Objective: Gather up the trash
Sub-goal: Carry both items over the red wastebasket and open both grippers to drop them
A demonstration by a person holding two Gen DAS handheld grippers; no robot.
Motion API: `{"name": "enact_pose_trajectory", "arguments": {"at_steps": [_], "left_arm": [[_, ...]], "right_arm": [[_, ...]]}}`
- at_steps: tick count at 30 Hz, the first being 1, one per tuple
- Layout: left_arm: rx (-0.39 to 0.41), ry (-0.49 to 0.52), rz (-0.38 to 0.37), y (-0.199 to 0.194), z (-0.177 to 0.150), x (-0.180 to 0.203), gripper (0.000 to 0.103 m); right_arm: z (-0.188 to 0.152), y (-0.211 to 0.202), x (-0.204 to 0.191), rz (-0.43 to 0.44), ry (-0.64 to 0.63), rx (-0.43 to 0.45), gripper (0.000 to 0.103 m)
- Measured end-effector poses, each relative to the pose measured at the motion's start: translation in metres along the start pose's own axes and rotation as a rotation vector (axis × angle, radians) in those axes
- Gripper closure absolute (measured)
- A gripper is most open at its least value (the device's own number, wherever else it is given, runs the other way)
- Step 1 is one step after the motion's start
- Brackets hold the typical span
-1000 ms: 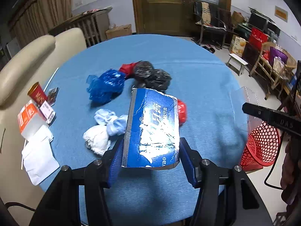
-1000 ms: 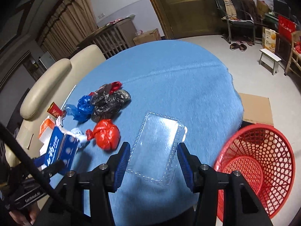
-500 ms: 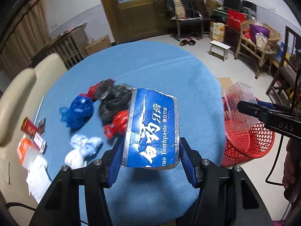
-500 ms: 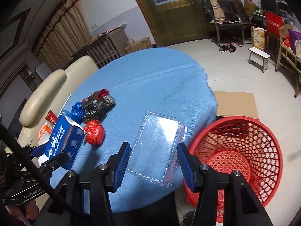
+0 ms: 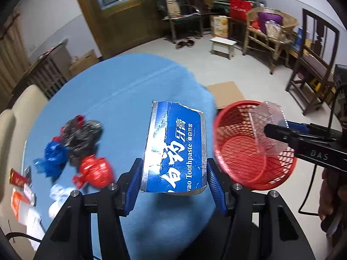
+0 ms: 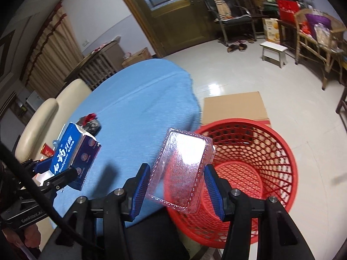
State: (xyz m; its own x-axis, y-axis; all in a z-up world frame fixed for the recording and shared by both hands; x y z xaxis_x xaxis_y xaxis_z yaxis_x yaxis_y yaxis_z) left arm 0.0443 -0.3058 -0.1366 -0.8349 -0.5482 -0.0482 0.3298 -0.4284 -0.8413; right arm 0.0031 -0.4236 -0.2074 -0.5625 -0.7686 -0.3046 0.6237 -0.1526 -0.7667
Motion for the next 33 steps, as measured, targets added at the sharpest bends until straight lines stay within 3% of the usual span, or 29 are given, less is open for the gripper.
{"name": "enact_pose_trajectory", "arguments": {"at_steps": [15, 33], "left_arm": [[-0.107, 0.099, -0.188, 0.054, 0.021, 0.075, 0.044], [-0.139, 0.155, -0.194, 0.067, 0.021, 0.109, 0.042]], "right_arm": [[-0.010, 0.004, 0.080, -0.067, 0.138, -0.043, 0.048], [-0.025, 0.005, 0.117, -0.070, 0.223, -0.077, 0.046]]}}
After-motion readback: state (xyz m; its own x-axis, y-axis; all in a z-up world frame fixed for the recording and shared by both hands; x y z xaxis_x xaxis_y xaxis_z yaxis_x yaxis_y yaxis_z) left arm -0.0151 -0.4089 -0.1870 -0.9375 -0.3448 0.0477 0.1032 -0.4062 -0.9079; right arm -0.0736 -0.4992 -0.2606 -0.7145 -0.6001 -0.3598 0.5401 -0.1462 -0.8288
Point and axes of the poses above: each gripper's, at about its wrist camera, not at the fingertips, and y roughly the way its jaws point, x to its right, z to its top, the point moved 6 cm from there along y, roughly the way its jaws point, and after that the axes turned 7 degrees about -z, right-handed, at the moved point
